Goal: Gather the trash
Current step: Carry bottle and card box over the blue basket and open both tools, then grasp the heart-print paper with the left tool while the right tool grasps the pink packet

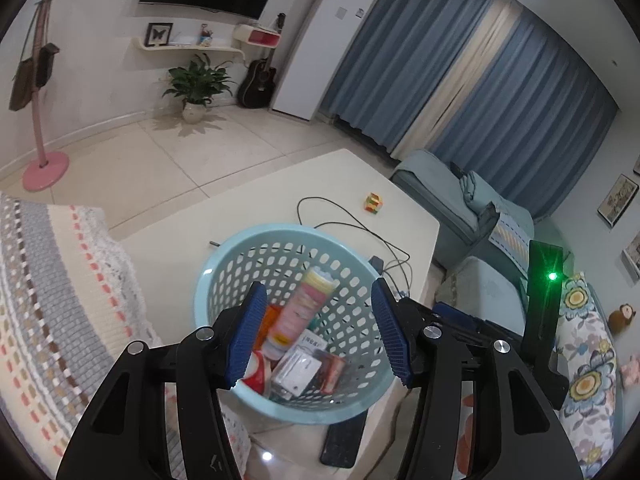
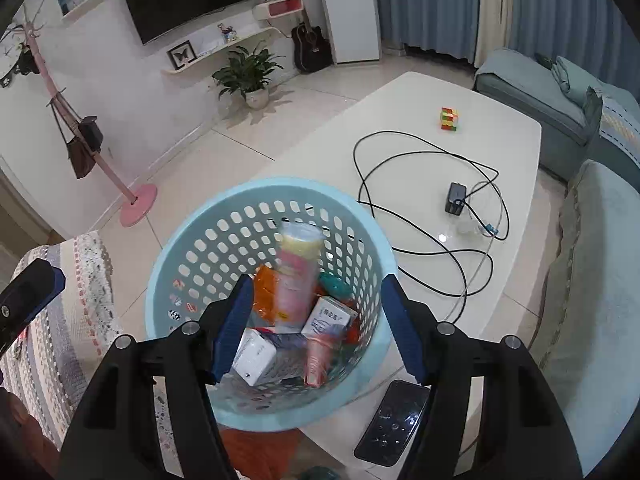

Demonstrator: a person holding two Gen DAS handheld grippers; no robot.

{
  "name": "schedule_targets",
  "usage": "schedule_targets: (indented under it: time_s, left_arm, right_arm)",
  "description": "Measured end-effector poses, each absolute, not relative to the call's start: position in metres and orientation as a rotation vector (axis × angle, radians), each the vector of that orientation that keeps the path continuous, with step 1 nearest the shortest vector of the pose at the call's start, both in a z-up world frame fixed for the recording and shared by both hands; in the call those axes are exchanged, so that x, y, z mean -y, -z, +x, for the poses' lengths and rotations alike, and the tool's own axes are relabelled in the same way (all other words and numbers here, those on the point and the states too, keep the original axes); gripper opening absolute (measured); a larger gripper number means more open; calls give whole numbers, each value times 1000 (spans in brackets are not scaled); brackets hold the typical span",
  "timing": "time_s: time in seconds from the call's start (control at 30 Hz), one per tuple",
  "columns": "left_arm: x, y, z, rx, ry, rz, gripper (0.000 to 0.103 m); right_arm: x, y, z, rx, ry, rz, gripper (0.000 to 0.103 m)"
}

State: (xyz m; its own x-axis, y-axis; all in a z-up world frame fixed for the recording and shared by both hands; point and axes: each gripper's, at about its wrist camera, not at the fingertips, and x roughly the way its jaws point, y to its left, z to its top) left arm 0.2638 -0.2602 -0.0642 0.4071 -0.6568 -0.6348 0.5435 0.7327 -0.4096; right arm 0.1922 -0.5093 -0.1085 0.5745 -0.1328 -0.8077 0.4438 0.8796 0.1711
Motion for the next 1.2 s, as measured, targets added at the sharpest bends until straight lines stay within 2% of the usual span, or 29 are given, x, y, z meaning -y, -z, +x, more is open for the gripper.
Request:
schedule_targets:
  time_s: [0.33, 0.63, 0.87, 1.07, 1.2]
  left_arm:
    - [216, 34, 241, -791, 716, -189, 53]
    - [126, 12, 226, -720, 551, -264, 53]
    - [44, 13, 223, -711, 358, -281, 53]
    - [-24, 28, 230, -761, 182, -266, 57]
    - [-41, 41, 240, -803, 156, -230, 61]
  right_arm:
    - [458, 79, 196, -853, 235, 290, 62]
    - [381, 40, 208, -800, 87, 165, 62]
    - [304, 23, 221, -778, -86, 104, 62]
    - [222, 22, 243, -781, -309, 80, 62]
    - [179, 29, 264, -756, -429, 48, 62]
